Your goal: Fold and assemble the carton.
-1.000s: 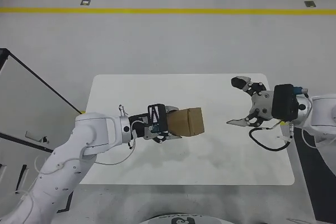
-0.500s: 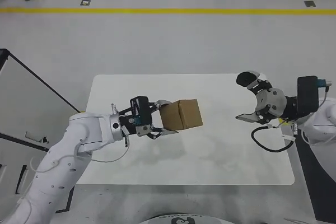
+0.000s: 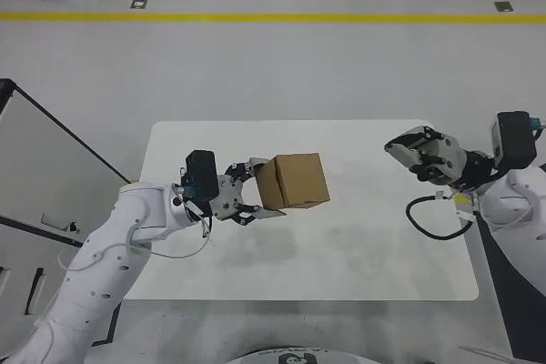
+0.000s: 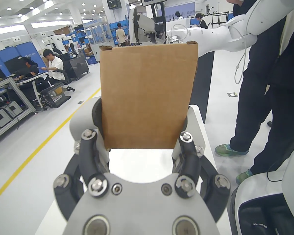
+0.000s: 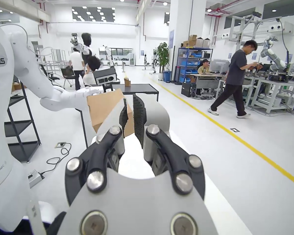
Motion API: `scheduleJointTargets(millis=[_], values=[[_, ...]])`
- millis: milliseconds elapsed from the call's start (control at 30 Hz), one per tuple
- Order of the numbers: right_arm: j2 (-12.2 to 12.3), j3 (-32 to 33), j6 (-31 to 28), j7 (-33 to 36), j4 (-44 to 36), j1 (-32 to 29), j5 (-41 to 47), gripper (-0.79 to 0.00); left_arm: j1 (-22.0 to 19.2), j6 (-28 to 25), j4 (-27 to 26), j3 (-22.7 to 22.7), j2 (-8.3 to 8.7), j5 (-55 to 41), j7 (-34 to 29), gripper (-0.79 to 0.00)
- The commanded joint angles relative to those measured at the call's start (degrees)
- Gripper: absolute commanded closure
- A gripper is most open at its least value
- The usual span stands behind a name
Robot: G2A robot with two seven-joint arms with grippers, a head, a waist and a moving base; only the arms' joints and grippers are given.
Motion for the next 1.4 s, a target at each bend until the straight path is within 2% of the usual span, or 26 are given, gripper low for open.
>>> scheduleJointTargets(millis=[0, 200, 367, 567, 867, 933, 1100, 1367], values=[[0.02, -0.15, 0.00, -0.15, 0.06, 0.12, -0.07, -0.785, 0.01, 0.02, -0.03, -0.01, 0.01, 0.02, -0.08, 0.000], [0.02, -0.15, 0.00, -0.15, 0.06, 0.12, -0.07, -0.785, 0.67, 0.38, 0.08, -0.16, -0.08, -0.98, 1.50, 0.000], [0.02, -0.15, 0.00, -0.15, 0.06, 0.12, -0.07, -0.785, 1.95, -5.33, 2.90, 0.04, -0.36, -5.68, 10.51, 0.000], [0.02, -0.15, 0.00, -0.15, 0.06, 0.12, -0.07, -0.785, 0.89, -5.33, 5.48, 5.05, -0.69, -7.75, 18.48, 0.000], [0.02, -0.15, 0.00, -0.15, 0.06, 0.12, -0.07, -0.785, 0.42, -4.98, 6.42, 5.75, -0.67, -7.74, 18.50, 0.000], [0.02, -0.15, 0.00, -0.15, 0.06, 0.12, -0.07, -0.785, 1.47, -3.93, 7.75, 6.36, -0.95, -11.76, 19.15, 0.000], [0.02, -0.15, 0.00, -0.15, 0.06, 0.12, -0.07, -0.785, 1.39, -5.33, 8.63, 9.92, -1.73, -22.23, 24.29, 0.000], [0.02, -0.15, 0.00, -0.15, 0.06, 0.12, -0.07, -0.785, -1.16, -5.33, 9.03, 14.54, -1.30, -25.14, 29.97, 0.000]])
